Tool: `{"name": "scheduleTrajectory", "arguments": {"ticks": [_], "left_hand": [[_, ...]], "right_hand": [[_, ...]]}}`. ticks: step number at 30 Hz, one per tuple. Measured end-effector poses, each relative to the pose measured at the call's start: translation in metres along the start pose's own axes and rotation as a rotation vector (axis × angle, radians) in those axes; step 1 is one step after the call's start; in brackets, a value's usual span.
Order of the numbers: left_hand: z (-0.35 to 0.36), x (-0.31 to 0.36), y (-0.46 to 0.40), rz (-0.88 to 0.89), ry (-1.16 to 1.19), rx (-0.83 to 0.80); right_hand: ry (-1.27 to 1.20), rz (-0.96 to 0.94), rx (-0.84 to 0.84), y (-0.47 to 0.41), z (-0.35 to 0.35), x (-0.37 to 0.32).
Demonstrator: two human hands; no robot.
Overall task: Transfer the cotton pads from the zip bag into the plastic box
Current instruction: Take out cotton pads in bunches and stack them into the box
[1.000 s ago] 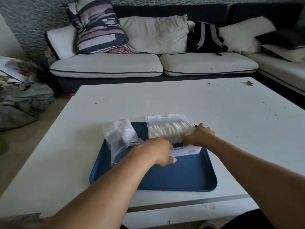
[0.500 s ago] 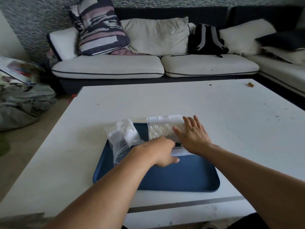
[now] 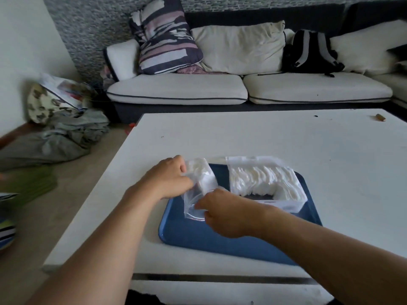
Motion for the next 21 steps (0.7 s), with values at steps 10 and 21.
{"name": "scheduleTrajectory", "arguments": {"ticks": [10,21], "left_hand": [[0.037,-0.046,-0.033,-0.027,0.169,-0.031],[0.040,-0.028,-0.036,-0.038,0.359,-0.085]], "right_hand": [[0.083,0.209,0.188,-0.028,0.000,0.044],[0.041,0.045,0.279,-0.028,-0.023,0.033]]}}
Point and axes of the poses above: each hand's wrist, its own y-axis away from the middle knuckle, its own z-axis out of the palm, x = y × z, the point moved 5 cm from there along -y, towards the middle knuckle, and after that the axes turned 5 degrees about z, right-handed, at the moved point
